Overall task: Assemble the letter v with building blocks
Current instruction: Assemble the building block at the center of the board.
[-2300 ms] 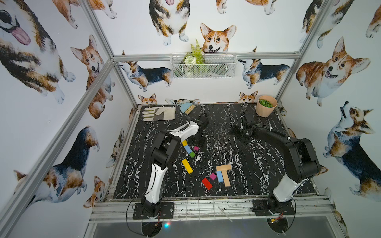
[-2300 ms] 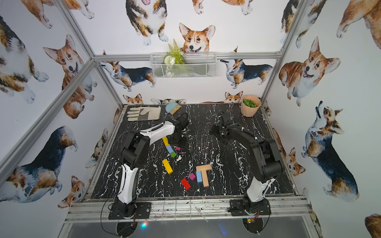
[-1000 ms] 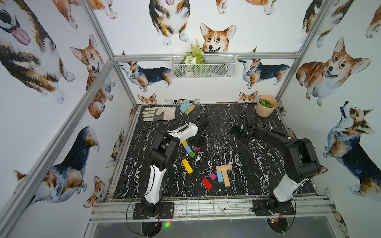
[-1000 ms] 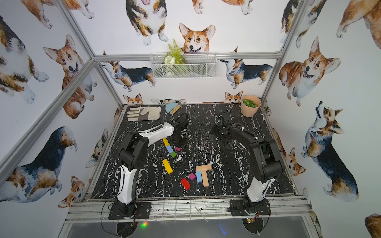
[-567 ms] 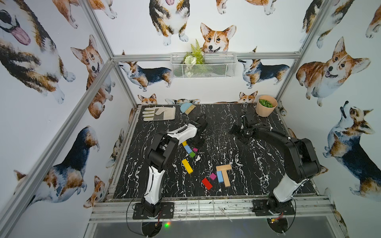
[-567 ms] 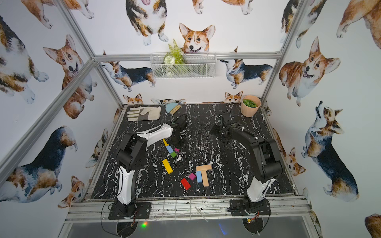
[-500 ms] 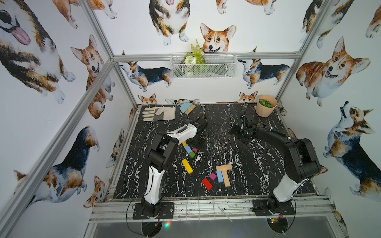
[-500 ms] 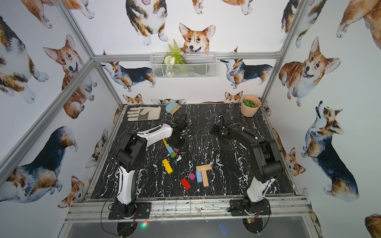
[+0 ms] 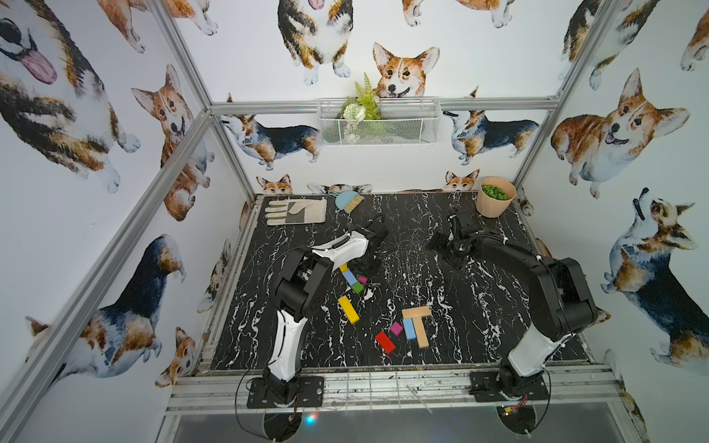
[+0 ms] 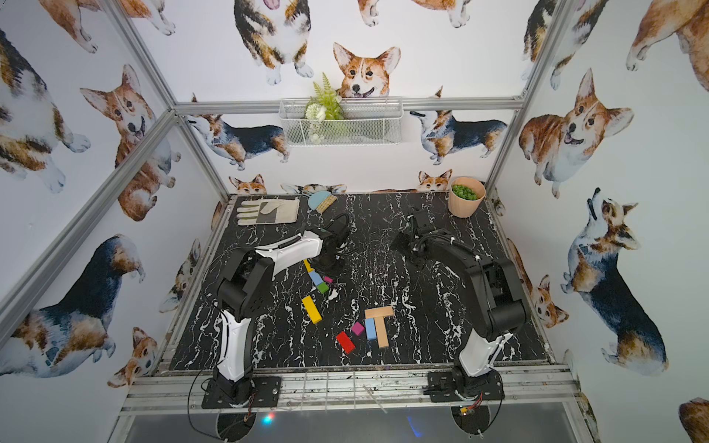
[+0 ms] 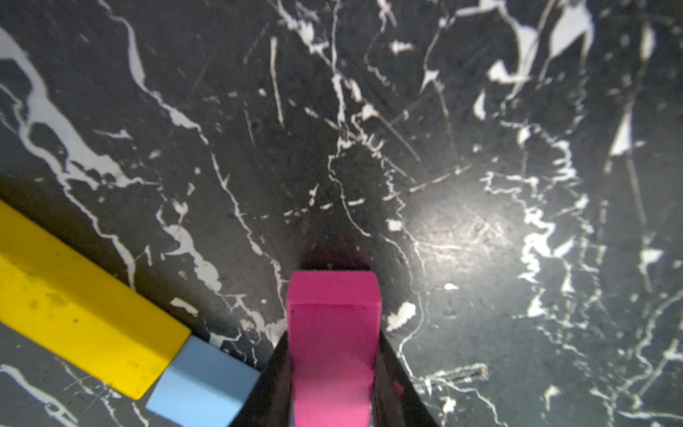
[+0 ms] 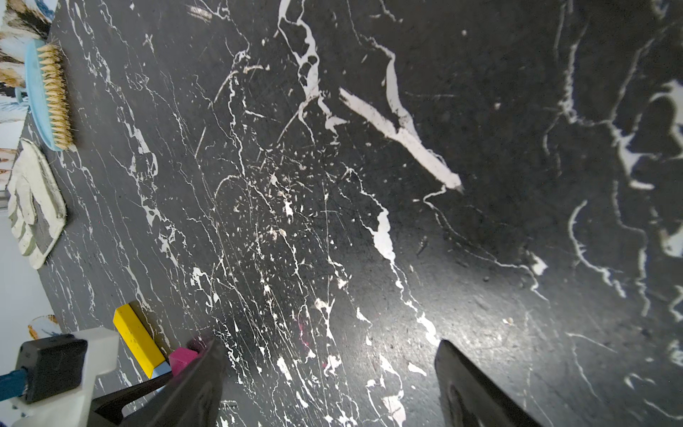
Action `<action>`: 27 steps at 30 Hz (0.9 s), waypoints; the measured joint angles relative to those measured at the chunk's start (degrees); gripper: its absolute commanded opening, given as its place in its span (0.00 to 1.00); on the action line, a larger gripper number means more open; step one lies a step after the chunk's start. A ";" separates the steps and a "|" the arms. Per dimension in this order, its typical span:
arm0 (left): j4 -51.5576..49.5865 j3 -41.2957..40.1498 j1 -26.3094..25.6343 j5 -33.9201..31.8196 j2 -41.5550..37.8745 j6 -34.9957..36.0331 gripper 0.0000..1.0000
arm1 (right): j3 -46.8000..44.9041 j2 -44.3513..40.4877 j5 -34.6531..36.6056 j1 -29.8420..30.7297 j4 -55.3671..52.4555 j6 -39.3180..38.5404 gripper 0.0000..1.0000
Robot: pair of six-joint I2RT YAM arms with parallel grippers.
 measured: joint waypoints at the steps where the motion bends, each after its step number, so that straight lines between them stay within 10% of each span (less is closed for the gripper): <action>1: 0.02 -0.09 -0.07 -0.04 -0.09 0.00 0.30 | 0.00 0.00 0.00 0.00 0.00 0.00 0.89; 27: 0.20 -1.09 -0.59 -0.48 -0.74 0.00 0.35 | -0.37 -0.04 0.00 0.00 0.35 0.02 0.89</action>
